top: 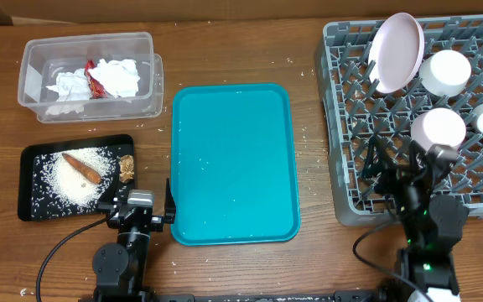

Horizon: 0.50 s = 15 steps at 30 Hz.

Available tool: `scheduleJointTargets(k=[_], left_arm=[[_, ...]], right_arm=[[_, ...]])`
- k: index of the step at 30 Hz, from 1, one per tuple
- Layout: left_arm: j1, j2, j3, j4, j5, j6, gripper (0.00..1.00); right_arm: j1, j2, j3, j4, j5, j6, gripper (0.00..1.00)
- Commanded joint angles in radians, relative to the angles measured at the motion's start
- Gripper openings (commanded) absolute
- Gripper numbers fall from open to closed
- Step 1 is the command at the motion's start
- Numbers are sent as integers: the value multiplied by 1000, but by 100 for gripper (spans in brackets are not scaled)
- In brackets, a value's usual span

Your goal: Sort waste into correct bins and load items into the dishwasher

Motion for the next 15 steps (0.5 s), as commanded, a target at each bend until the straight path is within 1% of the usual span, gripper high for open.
scheduleJointTargets(k=[1, 5, 7, 12, 15], left_arm=[[7, -11, -4, -1, -10, 23, 100], [7, -11, -4, -1, -10, 23, 100], [7, -11, -4, -1, -10, 23, 100], [7, -11, -4, -1, -10, 23, 100], [7, -11, -4, -1, -10, 23, 100]], right_arm=[[16, -89, -84, 34, -6, -2, 100], [32, -146, -124, 31, -5, -4, 100], [56, -182, -140, 21, -3, -36, 100], [125, -297, -141, -79, 57, -107, 100], [151, -358, -141, -139, 98, -109, 100]])
